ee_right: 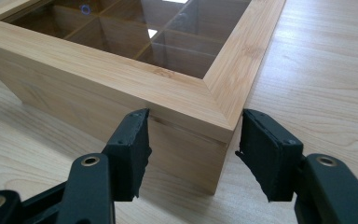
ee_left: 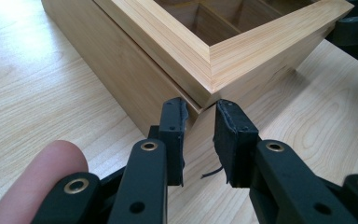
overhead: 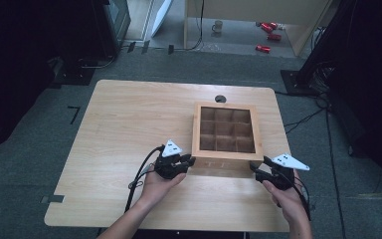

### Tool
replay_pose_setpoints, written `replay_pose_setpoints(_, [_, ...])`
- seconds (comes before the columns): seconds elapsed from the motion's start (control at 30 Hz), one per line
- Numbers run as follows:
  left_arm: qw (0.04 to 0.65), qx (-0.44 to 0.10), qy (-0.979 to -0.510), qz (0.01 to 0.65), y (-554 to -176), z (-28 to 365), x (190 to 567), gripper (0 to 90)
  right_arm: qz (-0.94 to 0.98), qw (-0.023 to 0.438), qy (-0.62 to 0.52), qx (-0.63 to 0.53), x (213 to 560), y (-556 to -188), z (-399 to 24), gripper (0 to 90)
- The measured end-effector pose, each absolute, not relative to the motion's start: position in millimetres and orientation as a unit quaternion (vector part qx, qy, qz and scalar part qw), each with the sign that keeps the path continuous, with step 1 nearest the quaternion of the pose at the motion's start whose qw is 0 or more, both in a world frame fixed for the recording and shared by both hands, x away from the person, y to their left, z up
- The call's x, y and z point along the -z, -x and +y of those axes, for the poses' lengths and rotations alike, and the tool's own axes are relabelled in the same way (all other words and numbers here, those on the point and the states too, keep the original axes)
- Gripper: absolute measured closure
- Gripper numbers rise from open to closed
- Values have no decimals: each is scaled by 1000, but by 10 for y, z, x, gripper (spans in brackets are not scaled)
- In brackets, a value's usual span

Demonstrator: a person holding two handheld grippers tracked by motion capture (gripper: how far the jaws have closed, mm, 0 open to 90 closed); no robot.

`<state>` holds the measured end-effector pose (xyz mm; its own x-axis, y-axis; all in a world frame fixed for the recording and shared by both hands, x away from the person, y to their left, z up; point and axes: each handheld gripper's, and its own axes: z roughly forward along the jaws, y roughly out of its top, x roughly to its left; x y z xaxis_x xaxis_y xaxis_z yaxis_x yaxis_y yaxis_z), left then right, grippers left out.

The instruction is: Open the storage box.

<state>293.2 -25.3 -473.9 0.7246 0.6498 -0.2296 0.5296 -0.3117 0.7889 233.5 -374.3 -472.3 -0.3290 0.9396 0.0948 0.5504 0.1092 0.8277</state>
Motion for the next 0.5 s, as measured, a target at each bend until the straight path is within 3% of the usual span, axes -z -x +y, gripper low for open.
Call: replay_pose_setpoints(0.5, [469, -62, -806, 356, -2943, -244, 4672, 748, 699, 247, -531, -411, 4712, -2326, -3765, 448])
